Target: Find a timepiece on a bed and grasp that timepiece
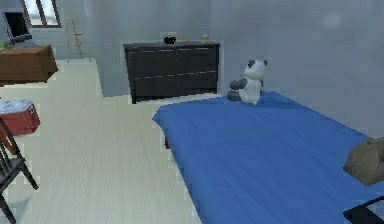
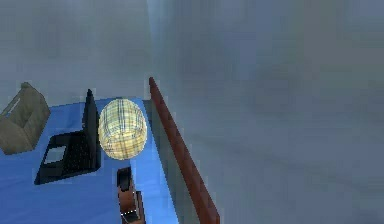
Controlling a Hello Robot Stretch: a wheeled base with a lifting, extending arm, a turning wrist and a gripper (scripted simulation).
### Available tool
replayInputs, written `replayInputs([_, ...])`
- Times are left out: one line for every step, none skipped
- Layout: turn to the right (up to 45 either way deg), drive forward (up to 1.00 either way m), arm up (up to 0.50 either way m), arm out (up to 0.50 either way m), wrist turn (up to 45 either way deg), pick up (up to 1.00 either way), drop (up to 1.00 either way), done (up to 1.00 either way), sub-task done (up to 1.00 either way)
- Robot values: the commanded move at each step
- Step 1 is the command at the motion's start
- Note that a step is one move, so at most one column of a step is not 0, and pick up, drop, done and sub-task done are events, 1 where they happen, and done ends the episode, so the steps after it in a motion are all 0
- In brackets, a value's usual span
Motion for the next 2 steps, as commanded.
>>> replayInputs([-15.0, 0.0, 0.0, 0.0, 0.0, 0.0, 0.0, 0.0, 0.0])
replayInputs([0.0, 0.0, 0.5, 0.0, 0.0, 0.0, 0.0, 0.0, 0.0])
